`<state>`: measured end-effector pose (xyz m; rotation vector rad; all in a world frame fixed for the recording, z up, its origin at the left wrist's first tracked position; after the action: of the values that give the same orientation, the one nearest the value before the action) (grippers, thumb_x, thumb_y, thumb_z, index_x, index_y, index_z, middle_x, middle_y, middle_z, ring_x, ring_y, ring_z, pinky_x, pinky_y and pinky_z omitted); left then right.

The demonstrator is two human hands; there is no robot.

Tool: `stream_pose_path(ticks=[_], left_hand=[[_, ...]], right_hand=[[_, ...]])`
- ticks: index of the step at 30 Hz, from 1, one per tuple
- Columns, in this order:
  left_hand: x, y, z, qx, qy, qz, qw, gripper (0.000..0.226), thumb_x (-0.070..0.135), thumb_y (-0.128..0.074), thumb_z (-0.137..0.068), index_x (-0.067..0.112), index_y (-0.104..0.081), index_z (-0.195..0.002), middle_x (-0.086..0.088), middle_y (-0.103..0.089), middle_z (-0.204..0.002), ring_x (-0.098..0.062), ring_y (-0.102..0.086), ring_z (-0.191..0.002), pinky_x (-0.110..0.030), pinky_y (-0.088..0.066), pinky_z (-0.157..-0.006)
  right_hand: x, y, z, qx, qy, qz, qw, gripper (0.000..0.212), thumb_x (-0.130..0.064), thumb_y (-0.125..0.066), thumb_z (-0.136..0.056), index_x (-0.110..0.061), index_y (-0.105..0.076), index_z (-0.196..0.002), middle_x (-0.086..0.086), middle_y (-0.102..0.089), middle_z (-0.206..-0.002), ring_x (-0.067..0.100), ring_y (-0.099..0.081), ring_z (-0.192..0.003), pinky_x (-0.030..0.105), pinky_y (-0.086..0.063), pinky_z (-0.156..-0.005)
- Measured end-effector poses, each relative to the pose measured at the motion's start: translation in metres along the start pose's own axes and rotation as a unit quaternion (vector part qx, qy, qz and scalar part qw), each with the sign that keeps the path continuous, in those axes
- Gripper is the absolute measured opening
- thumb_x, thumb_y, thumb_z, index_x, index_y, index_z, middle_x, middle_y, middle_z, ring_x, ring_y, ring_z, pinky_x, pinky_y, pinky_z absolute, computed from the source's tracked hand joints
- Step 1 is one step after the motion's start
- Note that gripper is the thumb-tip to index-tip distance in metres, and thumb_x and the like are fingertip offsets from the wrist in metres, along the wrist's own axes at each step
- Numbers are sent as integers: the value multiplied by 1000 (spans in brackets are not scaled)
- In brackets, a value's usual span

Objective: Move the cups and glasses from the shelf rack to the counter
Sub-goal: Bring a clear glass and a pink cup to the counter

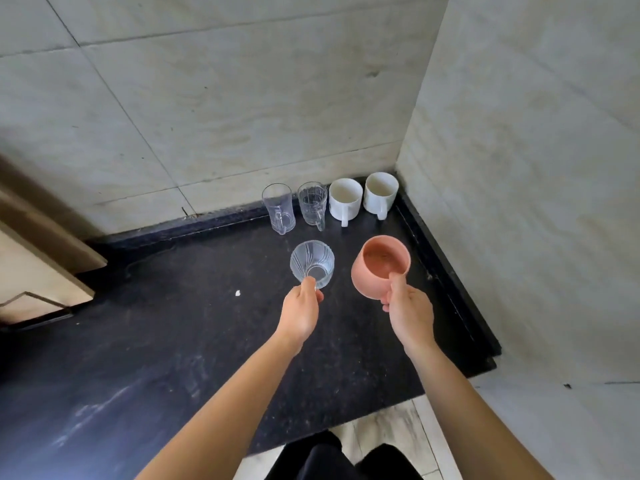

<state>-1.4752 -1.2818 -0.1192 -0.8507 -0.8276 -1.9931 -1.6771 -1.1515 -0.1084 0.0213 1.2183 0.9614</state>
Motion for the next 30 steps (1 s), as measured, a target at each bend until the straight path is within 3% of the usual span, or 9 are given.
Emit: stream_pose_path(ticks=[6,13,21,27,30], left_hand=[[19,-43,-53,-36,11,-35,999,37,31,-30,-98,9,-53,-80,2,-47,-72,-10,-40,-62,-26,-33,-56],[40,-108,-106,-59,13,-52,997,25,26,-29,-98,13,-44,-83,-6,-34,-75,-13,-28,-61,-28,-24,-53],[42,-151,-143,-28,20,-47,998,30,26,-29,-100,12,-47,-81,-8,-40,-73,-16,-34,-63,-31,-29,-54],[45,-161,-159,-3,8,-49,999,43,33,-29,-102,8,-51,-75,1,-49,-71,-13,-45,-65,-28,-37,-57],[42,-161,-164,-2,30,-37,999,45,43,-28,-102,17,-58,-79,2,-57,-76,-12,-53,-68,-27,-41,-58]], right_hand=[[12,-10,-64,6,-42,44,998,51,-59,-33,-102,-25,-61,-76,-1,-69,-88,14,-65,-83,28,-43,-71],[20,-8,-148,-3,-52,63,997,58,-54,-30,-101,-17,-62,-70,6,-69,-81,18,-63,-77,35,-42,-68],[28,-13,-209,-31,-35,57,997,57,-50,-31,-102,-20,-62,-65,1,-68,-75,19,-64,-78,36,-39,-69],[33,-17,-223,-39,-26,45,998,54,-52,-33,-100,-24,-58,-62,7,-72,-85,26,-68,-86,45,-49,-85],[34,-20,-224,-44,-25,42,998,55,-52,-33,-100,-22,-59,-62,5,-70,-80,25,-67,-84,43,-48,-82]])
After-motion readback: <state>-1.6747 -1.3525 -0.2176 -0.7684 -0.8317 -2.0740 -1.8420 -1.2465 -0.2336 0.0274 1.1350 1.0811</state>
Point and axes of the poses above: each hand's wrist, its own z-axis away from the middle knuckle, its own y-axis out of the back of the hand, x = y × z, the point moved 10 cm from there along -z, towards the middle knuckle
